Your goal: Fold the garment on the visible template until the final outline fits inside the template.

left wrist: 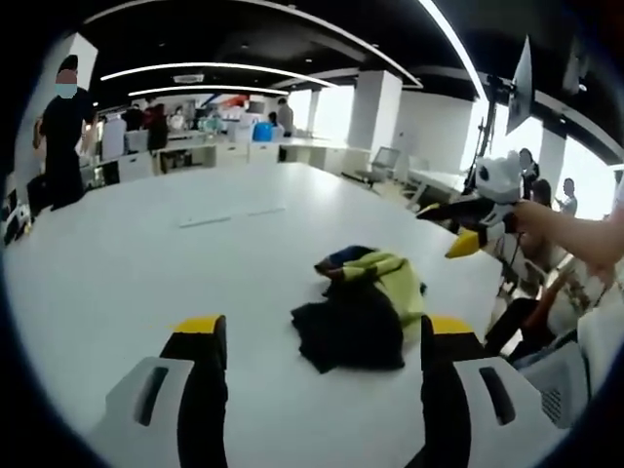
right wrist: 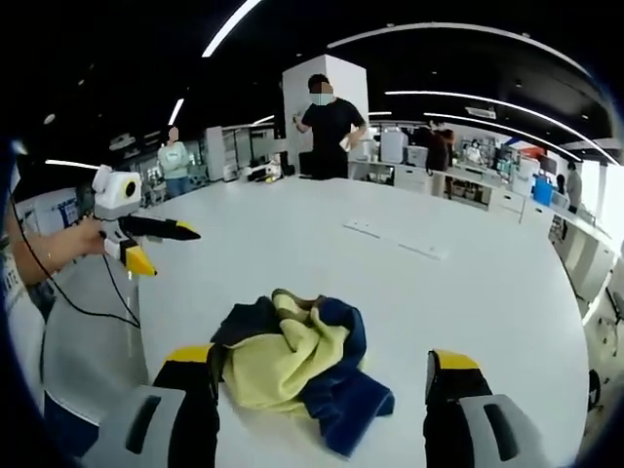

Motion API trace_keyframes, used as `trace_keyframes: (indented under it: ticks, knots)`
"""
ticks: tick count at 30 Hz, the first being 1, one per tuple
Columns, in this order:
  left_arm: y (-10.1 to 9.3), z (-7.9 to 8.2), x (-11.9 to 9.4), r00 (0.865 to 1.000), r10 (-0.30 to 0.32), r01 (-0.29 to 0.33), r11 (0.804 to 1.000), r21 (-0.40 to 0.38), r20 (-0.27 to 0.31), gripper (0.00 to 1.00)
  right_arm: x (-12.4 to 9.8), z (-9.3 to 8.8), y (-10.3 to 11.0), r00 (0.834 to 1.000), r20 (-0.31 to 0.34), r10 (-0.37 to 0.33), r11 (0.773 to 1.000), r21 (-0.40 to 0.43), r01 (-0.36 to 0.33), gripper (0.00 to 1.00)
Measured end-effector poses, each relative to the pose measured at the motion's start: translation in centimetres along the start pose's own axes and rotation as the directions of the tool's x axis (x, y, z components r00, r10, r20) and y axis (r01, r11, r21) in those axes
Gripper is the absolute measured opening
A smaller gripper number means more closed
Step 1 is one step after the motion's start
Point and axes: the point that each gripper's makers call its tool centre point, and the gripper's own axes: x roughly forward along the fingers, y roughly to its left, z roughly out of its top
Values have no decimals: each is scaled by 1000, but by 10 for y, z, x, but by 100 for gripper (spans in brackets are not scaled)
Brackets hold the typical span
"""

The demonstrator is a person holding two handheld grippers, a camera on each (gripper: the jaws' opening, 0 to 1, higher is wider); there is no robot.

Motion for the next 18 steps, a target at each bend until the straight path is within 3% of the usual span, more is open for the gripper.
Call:
trace_keyframes:
  ticks: [10,18]
  knots:
    - [-2,1,29,998,-47,49,998,43,-41,73,31,10,-14,999,13,37,999,30,-37,75]
    - [5,5,47,998,-53,55,997,50,-33,60,56,13,-26,999,9,54,998,45,-54,64]
